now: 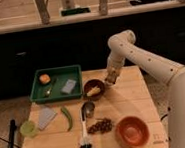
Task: Place eraser in paper cup
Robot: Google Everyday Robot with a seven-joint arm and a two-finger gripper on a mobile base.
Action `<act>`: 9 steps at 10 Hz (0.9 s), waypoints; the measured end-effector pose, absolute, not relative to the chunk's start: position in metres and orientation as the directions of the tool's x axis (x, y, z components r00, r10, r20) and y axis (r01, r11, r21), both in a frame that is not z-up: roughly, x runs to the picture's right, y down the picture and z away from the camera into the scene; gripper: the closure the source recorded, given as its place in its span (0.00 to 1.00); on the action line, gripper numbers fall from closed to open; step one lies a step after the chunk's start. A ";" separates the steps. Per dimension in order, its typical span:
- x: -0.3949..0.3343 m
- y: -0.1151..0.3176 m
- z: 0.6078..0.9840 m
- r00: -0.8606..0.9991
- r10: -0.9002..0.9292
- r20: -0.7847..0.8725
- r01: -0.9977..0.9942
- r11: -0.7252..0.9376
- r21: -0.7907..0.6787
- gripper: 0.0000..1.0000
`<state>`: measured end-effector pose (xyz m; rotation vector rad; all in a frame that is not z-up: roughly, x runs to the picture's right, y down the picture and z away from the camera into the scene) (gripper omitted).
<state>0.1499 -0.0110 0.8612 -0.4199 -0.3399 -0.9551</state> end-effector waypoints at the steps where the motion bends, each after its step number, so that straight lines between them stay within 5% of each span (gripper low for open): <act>1: 0.148 -0.013 0.862 0.531 -0.712 0.458 0.842 0.504 -0.192 1.00; 9: 0.134 -0.022 0.878 0.407 -0.777 0.480 0.912 0.373 -0.171 1.00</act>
